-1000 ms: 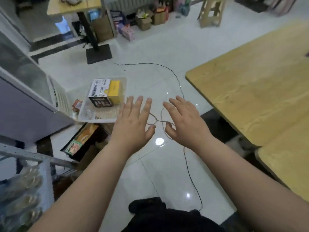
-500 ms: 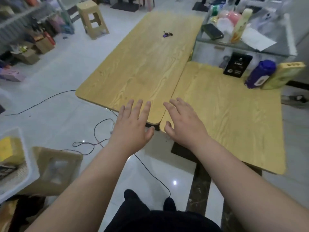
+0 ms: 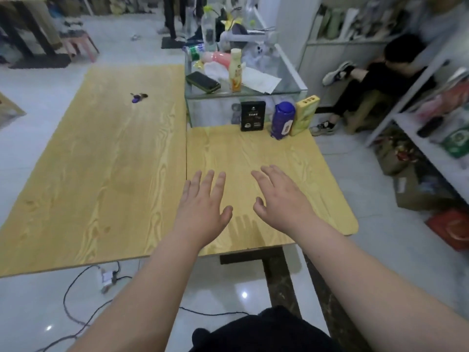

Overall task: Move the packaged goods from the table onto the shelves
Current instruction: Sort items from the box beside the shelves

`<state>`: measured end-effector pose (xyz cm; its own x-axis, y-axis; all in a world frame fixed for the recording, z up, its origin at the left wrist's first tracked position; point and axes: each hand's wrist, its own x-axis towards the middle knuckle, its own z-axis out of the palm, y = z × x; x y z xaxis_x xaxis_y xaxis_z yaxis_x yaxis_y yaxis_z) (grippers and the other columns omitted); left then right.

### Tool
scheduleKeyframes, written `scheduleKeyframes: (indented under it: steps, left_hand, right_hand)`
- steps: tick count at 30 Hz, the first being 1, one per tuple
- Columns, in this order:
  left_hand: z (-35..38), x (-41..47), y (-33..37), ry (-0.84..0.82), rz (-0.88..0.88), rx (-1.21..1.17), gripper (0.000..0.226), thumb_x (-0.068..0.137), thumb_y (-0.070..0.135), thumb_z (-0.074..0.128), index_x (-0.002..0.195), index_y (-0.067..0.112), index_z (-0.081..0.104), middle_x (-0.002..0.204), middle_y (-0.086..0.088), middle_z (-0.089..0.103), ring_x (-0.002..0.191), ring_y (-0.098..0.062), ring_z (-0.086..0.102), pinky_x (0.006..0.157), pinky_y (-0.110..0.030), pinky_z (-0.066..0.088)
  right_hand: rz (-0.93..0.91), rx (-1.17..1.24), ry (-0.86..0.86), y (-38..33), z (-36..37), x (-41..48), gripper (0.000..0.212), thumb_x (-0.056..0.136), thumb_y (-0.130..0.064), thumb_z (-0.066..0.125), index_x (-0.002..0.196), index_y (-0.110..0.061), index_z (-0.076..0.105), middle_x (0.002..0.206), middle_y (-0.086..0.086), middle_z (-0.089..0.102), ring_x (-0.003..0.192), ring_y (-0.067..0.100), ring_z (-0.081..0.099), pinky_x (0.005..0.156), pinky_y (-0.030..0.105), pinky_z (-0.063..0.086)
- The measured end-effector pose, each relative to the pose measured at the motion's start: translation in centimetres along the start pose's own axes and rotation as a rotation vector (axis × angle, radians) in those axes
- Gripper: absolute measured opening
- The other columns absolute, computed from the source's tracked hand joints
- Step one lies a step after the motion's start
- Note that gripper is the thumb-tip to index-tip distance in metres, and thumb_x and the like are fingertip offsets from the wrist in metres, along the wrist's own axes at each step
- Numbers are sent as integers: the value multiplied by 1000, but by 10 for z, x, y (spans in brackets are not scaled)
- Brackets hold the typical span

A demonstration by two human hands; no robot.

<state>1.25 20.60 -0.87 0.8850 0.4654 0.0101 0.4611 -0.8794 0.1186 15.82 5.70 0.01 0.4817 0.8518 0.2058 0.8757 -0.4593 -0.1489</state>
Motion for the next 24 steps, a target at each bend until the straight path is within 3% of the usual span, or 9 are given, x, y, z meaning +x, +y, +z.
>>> scheduleKeyframes:
  steps: [7,13,19,24]
  left_hand:
    - [10,61,13,-75,115,-13,79,102,56,33,160,24,-9,169,-7,2,155,-32,-5,126,-47,1]
    - [35,120,36,-126,159,6,80,101,56,33,161,23,-8,169,-7,5,155,-33,-1,126,-48,3]
    - [62,206,71,-155,68,-80,81,100,53,39,161,21,-3,168,-8,15,155,-32,5,126,-45,8]
    - [77,295,105,-198,-94,-308,82,100,44,49,161,24,-3,167,0,14,155,-20,4,125,-34,7]
  right_hand:
    - [161,-3,-26,31,15,11,64,87,-23,65,147,-8,47,146,21,49,142,38,41,115,49,38]
    - [240,30,-35,102,33,42,62,83,-22,68,141,-7,53,140,21,54,135,41,48,107,52,46]
    - [285,110,-129,207,58,102,62,89,-27,58,147,-9,45,147,21,46,141,39,40,113,50,40]
    - [364,222,-184,307,77,170,68,92,-28,60,154,-14,34,155,10,36,144,26,34,115,37,33]
